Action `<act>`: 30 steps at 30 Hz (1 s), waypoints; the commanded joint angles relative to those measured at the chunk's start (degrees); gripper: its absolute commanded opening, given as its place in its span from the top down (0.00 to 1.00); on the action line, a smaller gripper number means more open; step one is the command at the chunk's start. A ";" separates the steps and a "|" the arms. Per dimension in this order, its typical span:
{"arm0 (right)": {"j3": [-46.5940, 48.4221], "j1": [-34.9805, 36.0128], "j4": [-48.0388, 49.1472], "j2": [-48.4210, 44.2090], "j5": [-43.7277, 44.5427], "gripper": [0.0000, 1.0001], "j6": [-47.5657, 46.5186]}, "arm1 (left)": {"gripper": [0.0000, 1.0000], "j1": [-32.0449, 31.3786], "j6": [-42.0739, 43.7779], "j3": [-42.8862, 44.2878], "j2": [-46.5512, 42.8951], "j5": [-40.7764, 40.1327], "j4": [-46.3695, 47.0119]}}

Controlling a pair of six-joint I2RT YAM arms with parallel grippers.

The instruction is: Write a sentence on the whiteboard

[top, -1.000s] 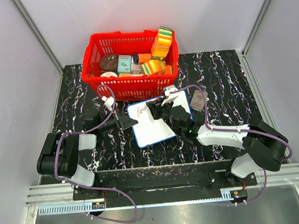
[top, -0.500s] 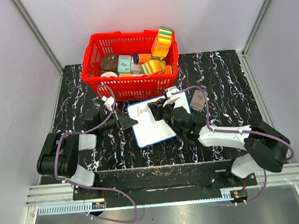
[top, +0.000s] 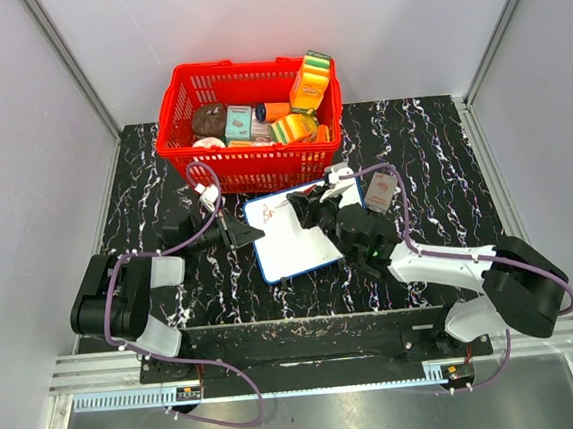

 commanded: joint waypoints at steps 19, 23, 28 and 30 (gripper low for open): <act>3.34 -1.51 1.33 2.40 0.59 1.00 1.44 | 1.00 -0.61 5.55 0.75 -0.03 -2.85 -0.33; 3.95 -1.68 0.37 3.37 0.95 1.00 1.71 | 1.00 -0.61 5.55 0.66 -0.03 -2.85 -0.33; 3.43 -2.12 0.98 4.25 1.65 1.00 2.50 | 1.00 -0.61 5.55 0.66 -0.21 -2.85 -0.33; 3.34 -2.12 0.98 4.43 1.39 1.00 2.59 | 1.00 -0.61 5.63 0.66 -0.21 -2.85 -0.33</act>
